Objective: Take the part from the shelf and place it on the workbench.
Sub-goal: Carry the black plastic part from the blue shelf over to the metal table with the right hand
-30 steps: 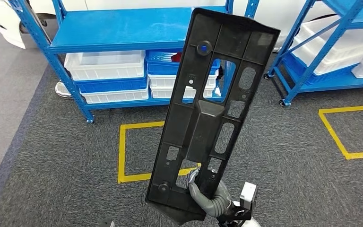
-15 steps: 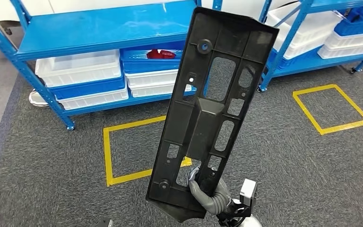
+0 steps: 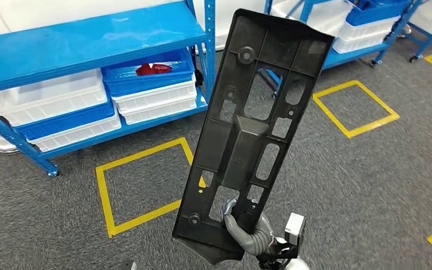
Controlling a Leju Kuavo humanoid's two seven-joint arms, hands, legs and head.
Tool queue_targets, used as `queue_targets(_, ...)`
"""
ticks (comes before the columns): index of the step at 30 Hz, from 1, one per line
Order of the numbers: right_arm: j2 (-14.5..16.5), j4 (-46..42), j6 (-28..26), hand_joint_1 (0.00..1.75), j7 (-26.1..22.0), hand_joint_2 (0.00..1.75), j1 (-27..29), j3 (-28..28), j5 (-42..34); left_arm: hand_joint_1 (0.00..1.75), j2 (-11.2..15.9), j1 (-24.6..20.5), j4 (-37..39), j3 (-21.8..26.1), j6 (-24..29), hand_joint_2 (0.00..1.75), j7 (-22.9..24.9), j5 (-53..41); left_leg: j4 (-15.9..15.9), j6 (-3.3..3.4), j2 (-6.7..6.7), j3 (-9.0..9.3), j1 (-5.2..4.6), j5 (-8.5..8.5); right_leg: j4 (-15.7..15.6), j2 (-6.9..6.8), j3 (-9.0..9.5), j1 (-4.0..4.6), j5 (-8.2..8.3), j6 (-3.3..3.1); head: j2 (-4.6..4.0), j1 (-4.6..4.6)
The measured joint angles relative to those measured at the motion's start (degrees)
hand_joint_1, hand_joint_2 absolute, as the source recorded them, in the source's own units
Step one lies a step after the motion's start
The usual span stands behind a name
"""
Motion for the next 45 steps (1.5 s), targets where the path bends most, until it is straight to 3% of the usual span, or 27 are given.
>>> queue_targets(1,0.1,0.0,0.0,1.68,0.0,1.75,0.1,0.0,0.0,0.0,0.0,-0.1,0.0,0.0,0.0,1.75,0.0,0.0,-0.2,0.15,0.47,0.02,0.0,0.19,0.0,0.56,-0.25,-0.1,0.18,0.4,0.0,-0.01)
queue_targets(3,0.1,-0.1,0.0,1.68,0.1,1.75,0.2,-0.1,0.0,0.0,0.0,-0.2,0.0,-0.1,0.0,1.75,0.0,0.0,-0.8,0.72,1.66,0.11,0.19,0.68,0.9,-0.63,-0.89,-0.1,-0.47,1.11,0.0,0.01)
queue_targets(5,0.1,-0.2,0.1,1.68,0.2,1.75,0.1,-0.3,0.0,0.0,0.0,-0.3,0.0,-0.1,0.1,1.75,0.0,-0.1,-1.3,1.1,3.08,0.13,0.36,0.99,5.8,-3.74,-3.23,-0.19,-3.51,1.73,0.0,0.01)
queue_targets(7,0.1,-0.2,0.3,1.68,0.3,1.75,0.0,-0.3,0.0,0.0,0.0,-0.1,0.0,-0.1,0.1,1.75,0.0,0.0,-1.3,1.15,4.5,-0.04,0.3,0.99,13.3,-5.36,-6.82,-0.59,-6.9,2.32,0.0,0.01)
queue_targets(8,0.1,-0.2,0.5,1.68,0.4,1.75,0.1,-0.4,0.0,0.0,0.0,0.0,0.0,-0.1,0.1,1.75,0.0,0.0,-1.2,1.11,5.22,-0.12,0.29,0.96,15.5,-5.6,-7.91,-0.83,-7.47,2.54,0.0,0.01)
queue_targets(9,0.1,-0.2,0.7,1.68,0.5,1.75,0.1,-0.5,0.0,0.0,0.0,0.0,0.0,-0.1,0.2,1.75,0.0,0.1,-1.2,1.03,5.92,-0.16,0.3,0.91,15.6,-5.79,-7.85,-1.04,-6.91,2.73,0.0,0.01)
queue_targets(10,0.1,-0.2,0.8,1.68,0.6,1.75,0.1,-0.5,0.0,0.0,0.0,0.0,0.0,-0.1,0.2,1.75,0.0,0.1,-1.2,0.93,6.6,-0.14,0.3,0.85,13.3,-6.11,-6.57,-1.23,-5.39,2.86,0.0,0.01)
queue_targets(12,0.2,-0.2,0.9,1.68,0.7,1.75,0.0,-0.7,0.0,0.0,0.0,-0.1,0.0,-0.1,0.3,1.75,0.0,0.2,-1.1,0.51,7.75,0.06,0.19,0.65,5.2,-8.11,-2.08,-1.25,-2.0,2.8,0.0,0.01)
queue_targets(13,0.2,-0.2,1.0,1.68,0.7,1.75,-0.1,-0.7,0.0,0.0,0.0,-0.1,0.0,-0.1,0.3,1.75,0.0,0.2,-1.0,0.21,8.21,0.16,0.07,0.55,2.1,-9.12,-0.43,-1.11,-1.06,2.55,0.0,0.01)
queue_targets(15,0.4,-0.2,1.0,1.68,0.7,1.75,-0.2,-0.8,0.0,0.0,0.1,-0.2,0.0,-0.1,0.4,1.75,0.0,0.2,-1.0,-0.52,9.06,0.33,-0.15,0.43,0.0,-9.92,0.36,-0.65,-0.96,1.8,0.0,0.01)
queue_targets(17,0.5,-0.2,1.0,1.68,0.7,1.75,-0.2,-0.9,0.0,0.0,0.0,-0.3,0.0,-0.1,0.4,1.75,0.1,0.1,-0.9,-1.31,9.57,0.47,0.02,0.2,-0.1,-8.65,0.14,-0.64,-0.72,1.02,0.0,0.01)
queue_targets(19,0.6,-0.4,1.0,1.68,0.7,1.75,-0.2,-0.9,0.0,0.0,0.0,-0.4,0.0,-0.2,0.4,1.75,0.1,0.0,1.5,-1.88,7.6,-0.36,0.32,-1.58,-0.4,-7.47,0.2,-0.81,-0.41,0.17,0.0,0.01)
queue_targets(21,0.9,-0.4,1.0,1.68,0.8,1.75,-0.3,-1.0,0.0,0.0,0.0,-0.1,0.0,-0.2,0.5,1.75,0.1,0.0,8.5,-2.05,4.88,-3.46,0.45,-5.45,-0.5,-6.19,0.18,-0.77,-0.23,-0.45,0.0,0.01)
queue_targets(22,1.0,-0.4,1.0,1.68,0.8,1.75,-0.3,-1.0,0.0,0.0,0.0,0.0,0.0,-0.2,0.5,1.75,0.2,0.0,12.7,-2.04,4.32,-5.4,0.43,-7.17,-0.5,-5.44,0.15,-0.63,-0.2,-0.6,0.0,0.01)
queue_targets(23,1.1,-0.4,1.1,1.68,0.8,1.75,-0.2,-1.0,0.0,0.0,0.0,0.1,0.0,-0.2,0.5,1.75,0.2,0.0,15.7,-1.99,4.08,-6.9,0.4,-7.99,-0.4,-4.64,0.16,-0.46,-0.18,-0.68,0.0,0.0)
queue_targets(24,1.1,-0.4,1.2,1.68,0.8,1.75,-0.2,-1.0,0.0,0.0,0.0,0.2,0.0,-0.2,0.5,1.75,0.2,0.0,16.8,-1.84,3.97,-7.52,0.36,-7.66,-0.4,-3.83,0.19,-0.3,-0.17,-0.7,0.0,0.0)
queue_targets(25,1.1,-0.4,1.3,1.68,0.8,1.75,-0.2,-1.1,0.0,0.0,0.0,0.1,0.0,-0.2,0.6,1.75,0.2,0.1,15.3,-1.57,3.82,-6.99,0.31,-6.14,-0.4,-2.99,0.27,-0.17,-0.17,-0.7,0.0,-0.01)
queue_targets(26,1.2,-0.4,1.4,1.68,0.8,1.75,-0.2,-1.1,0.0,0.0,0.0,0.1,0.0,-0.2,0.6,1.75,0.2,0.1,11.7,-1.19,3.25,-5.52,0.24,-3.86,-0.3,-2.15,0.37,-0.05,-0.18,-0.7,0.0,-0.01)
queue_targets(28,1.5,-0.4,1.6,1.68,0.8,1.75,-0.3,-1.2,0.0,0.0,0.1,0.0,0.0,-0.2,0.7,1.75,0.2,0.2,3.7,-0.34,0.61,-2.16,0.22,-0.31,-0.1,-0.63,0.3,0.08,-0.21,-0.56,0.0,0.01)
queue_targets(29,1.6,-0.4,1.7,1.68,0.8,1.75,-0.4,-1.2,0.0,0.0,0.2,0.0,0.0,-0.2,0.8,1.75,0.2,0.2,1.3,-0.14,-0.45,-1.14,0.2,0.38,0.1,0.02,0.07,0.01,-0.18,-0.34,0.0,0.01)
queue_targets(30,1.7,-0.4,1.7,1.68,0.8,1.75,-0.4,-1.2,0.0,0.0,0.2,0.0,0.0,-0.2,0.8,1.75,0.2,0.3,0.2,-0.05,-0.99,-0.73,0.15,0.36,0.1,0.6,-0.21,-0.14,-0.12,-0.01,0.0,0.0)
queue_targets(32,1.7,-0.4,1.8,1.68,0.8,1.75,-0.4,-1.3,0.0,0.0,0.2,-0.1,0.0,-0.2,0.8,1.75,0.2,0.3,-0.1,-0.09,-0.44,-0.6,-0.04,0.29,0.1,1.43,-0.58,-0.47,0.06,0.58,0.0,-0.02)
queue_targets(39,1.7,-0.4,1.7,1.68,0.8,1.75,-0.4,-1.3,0.0,0.0,0.1,-0.2,0.0,-0.2,0.9,1.75,0.1,0.3,-0.6,0.22,0.47,-0.38,0.17,0.61,0.0,1.91,-0.68,-0.42,0.11,1.04,0.0,-0.01)
queue_targets(41,1.7,-0.4,1.8,1.68,0.8,1.75,-0.6,-1.5,0.0,0.0,0.0,-0.3,0.0,-0.2,1.0,1.75,0.2,0.3,-1.3,0.61,2.87,-0.04,0.48,0.9,7.1,-1.76,-4.32,-0.51,-3.22,1.98,0.0,-0.01)
queue_targets(42,1.7,-0.4,1.8,1.68,0.9,1.75,-0.7,-1.6,0.0,0.0,0.0,-0.3,0.0,-0.2,1.0,1.75,0.3,0.3,-1.4,0.58,4.62,0.14,0.53,0.77,8.3,-4.22,-4.86,-0.79,-3.37,2.45,0.0,0.0)
queue_targets(43,1.7,-0.4,1.9,1.68,0.9,1.75,-0.8,-1.6,0.0,0.0,0.0,-0.2,0.0,-0.2,1.1,1.75,0.4,0.3,-1.3,0.43,6.24,0.3,0.51,0.48,8.2,-6.93,-4.85,-1.01,-3.27,2.87,0.0,0.01)
queue_targets(45,1.7,-0.5,2.0,1.68,0.9,1.75,-0.8,-1.7,0.0,0.0,0.0,-0.3,0.0,-0.2,1.1,1.75,0.6,0.3,-0.9,-0.34,8.15,0.56,0.31,-0.13,1.3,-9.01,-1.25,-0.92,0.0,2.51,0.0,0.01)
